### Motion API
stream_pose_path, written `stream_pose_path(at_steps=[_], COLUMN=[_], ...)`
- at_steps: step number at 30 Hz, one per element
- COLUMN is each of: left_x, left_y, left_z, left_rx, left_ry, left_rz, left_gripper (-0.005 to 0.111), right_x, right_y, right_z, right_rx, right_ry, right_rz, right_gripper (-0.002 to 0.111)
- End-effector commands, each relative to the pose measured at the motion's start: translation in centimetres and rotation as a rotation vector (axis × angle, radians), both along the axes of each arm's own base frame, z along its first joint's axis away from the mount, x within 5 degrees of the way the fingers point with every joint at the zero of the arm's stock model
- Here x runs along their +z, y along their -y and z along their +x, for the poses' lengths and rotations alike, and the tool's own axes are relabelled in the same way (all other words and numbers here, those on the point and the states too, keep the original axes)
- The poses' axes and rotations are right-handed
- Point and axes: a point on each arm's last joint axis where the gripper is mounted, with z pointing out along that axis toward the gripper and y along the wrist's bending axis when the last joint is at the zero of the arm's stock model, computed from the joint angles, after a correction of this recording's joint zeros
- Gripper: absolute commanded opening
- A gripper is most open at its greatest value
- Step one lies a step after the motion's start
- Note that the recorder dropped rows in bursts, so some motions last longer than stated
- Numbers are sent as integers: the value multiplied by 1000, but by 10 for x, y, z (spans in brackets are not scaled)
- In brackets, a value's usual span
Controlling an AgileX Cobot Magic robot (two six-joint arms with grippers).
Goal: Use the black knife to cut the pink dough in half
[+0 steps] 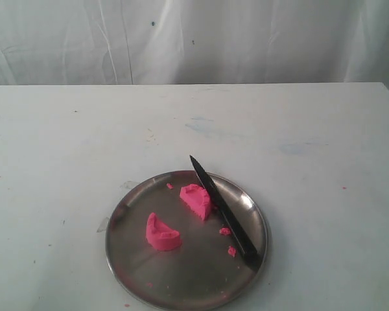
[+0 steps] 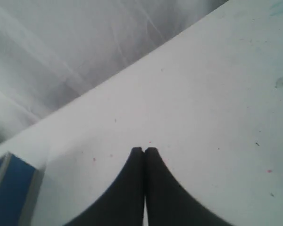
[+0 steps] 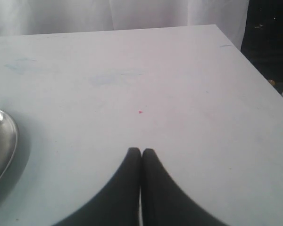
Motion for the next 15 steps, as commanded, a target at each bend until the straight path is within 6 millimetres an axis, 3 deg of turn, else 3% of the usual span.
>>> stream_pose_path(at_steps=[1,5,7,9,15], left_x=[-37,-77,-84,-98,-100], left_y=[-8,-9,-9,-9,-9], left_z=[-2,-1,-2,-8,-9], left_rx=[151,201,227,265,278], left_ry=[44,22,-12,-174,-199], left_rz=[-204,-280,-327,-351,-359], left_gripper=[0,0,0,0,0], right_x=[0,0,0,0,0], right_y=[1,1,1,1,1], right_z=[0,0,0,0,0], right_rx=[-10,-10,-10,-10,-10], right_ry=[9,9,9,11,11], right_rz=[1,1,1,1,1], right_gripper=[0,0,0,0,0])
